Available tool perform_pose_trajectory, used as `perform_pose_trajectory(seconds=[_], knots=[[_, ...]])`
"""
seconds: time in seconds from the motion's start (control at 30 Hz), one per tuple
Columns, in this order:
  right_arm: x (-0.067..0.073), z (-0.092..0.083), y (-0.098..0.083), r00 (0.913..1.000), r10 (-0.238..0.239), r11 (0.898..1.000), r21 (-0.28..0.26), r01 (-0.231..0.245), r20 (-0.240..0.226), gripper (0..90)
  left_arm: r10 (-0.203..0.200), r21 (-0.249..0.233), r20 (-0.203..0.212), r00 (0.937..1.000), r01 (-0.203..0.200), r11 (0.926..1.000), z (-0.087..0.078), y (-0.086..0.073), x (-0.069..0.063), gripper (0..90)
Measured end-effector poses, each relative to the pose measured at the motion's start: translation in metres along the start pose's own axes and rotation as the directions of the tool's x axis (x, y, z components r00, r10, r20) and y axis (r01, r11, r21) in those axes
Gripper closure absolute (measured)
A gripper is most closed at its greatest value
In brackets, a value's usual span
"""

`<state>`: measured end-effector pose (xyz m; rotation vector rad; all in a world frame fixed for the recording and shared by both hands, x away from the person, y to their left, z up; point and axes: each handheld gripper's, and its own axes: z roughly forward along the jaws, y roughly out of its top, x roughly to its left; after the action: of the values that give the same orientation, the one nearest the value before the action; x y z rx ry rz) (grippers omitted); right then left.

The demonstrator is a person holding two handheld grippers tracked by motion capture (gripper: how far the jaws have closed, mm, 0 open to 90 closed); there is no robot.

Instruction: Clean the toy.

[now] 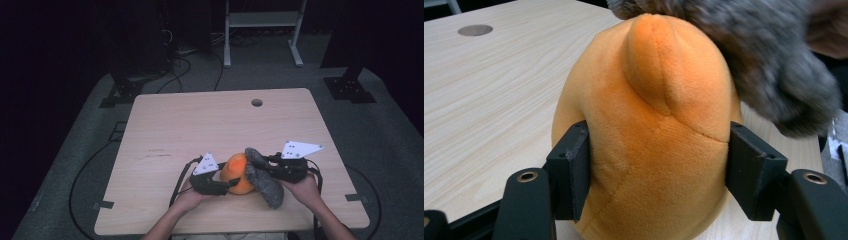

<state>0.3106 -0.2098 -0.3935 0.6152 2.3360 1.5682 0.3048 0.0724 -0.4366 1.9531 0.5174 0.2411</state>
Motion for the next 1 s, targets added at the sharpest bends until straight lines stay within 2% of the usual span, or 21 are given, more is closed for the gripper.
perform_pose_trajectory(seconds=[0.1, 0.17, 0.2, 0.23, 0.3, 0.37, 0.5, 0.57, 0.63, 0.7, 0.8, 0.87, 1.0], knots=[[-0.012, -0.009, -0.009, 0.9982, 0.056, 0.998, -0.002, -0.056, 0.020, 77.4, 0.029, 0.002, 0.004, 0.9996, -0.029, 0.9996, 0.000, -0.001, -0.004, 34.8], [-0.018, -0.013, -0.017, 0.9954, 0.095, 0.995, -0.002, -0.095, 0.013, 77.4, 0.053, 0.005, 0.022, 0.9983, -0.053, 0.9986, 0.000, -0.001, -0.006, 33.4], [-0.018, -0.013, -0.017, 0.9954, 0.095, 0.995, -0.002, -0.095, 0.013, 77.4, 0.053, 0.005, 0.022, 0.9983, -0.053, 0.9986, 0.000, -0.001, -0.006, 31.1], [-0.019, -0.017, -0.022, 0.9951, 0.099, 0.995, -0.003, -0.099, 0.001, 77.4, 0.084, 0.009, 0.045, 0.9955, -0.084, 0.9964, 0.000, 0.001, -0.008, 27.5], [-0.015, -0.020, -0.025, 0.9957, 0.091, 0.996, 0.000, -0.091, -0.015, 77.4, 0.093, -0.004, 0.056, 0.9941, -0.093, 0.9956, 0.000, 0.001, -0.007, 21.4], [-0.012, -0.023, -0.027, 0.9960, 0.088, 0.996, 0.003, -0.088, -0.016, 77.4, 0.096, -0.011, 0.055, 0.9939, -0.095, 0.9954, 0.000, 0.001, -0.006, 20.7], [0.003, -0.029, -0.024, 0.9975, 0.059, 0.998, 0.011, -0.059, -0.039, 77.5, 0.137, -0.008, 0.014, 0.9905, -0.137, 0.9906, 0.004, 0.003, -0.017, 33.7], [0.015, -0.026, -0.018, 0.9979, 0.022, 0.999, 0.027, -0.021, -0.061, 77.5, 0.166, 0.000, -0.001, 0.9861, -0.166, 0.9861, 0.007, 0.004, -0.025, 36.1], [0.026, -0.022, -0.010, 0.9968, -0.021, 0.999, 0.039, 0.024, -0.078, 77.5, 0.209, 0.010, -0.002, 0.9780, -0.209, 0.9779, 0.008, 0.004, -0.031, 37.1], [0.032, -0.018, -0.001, 0.9944, -0.032, 0.998, 0.047, 0.037, -0.101, 77.5, 0.246, 0.015, 0.000, 0.9693, -0.246, 0.9691, 0.008, 0.003, -0.035, 37.6], [0.031, -0.011, 0.011, 0.9904, -0.048, 0.996, 0.063, 0.056, -0.130, 77.5, 0.278, 0.027, 0.007, 0.9604, -0.278, 0.9601, 0.007, 0.001, -0.039, 38.1], [0.027, -0.006, 0.016, 0.9898, -0.038, 0.996, 0.077, 0.048, -0.137, 77.5, 0.293, 0.034, 0.020, 0.9560, -0.293, 0.9554, 0.007, 0.001, -0.039, 38.5], [0.019, 0.000, 0.017, 0.9912, -0.012, 0.995, 0.101, 0.025, -0.132, 77.6, 0.296, 0.037, 0.036, 0.9544, -0.298, 0.9539, 0.006, 0.000, -0.037, 37.9]])
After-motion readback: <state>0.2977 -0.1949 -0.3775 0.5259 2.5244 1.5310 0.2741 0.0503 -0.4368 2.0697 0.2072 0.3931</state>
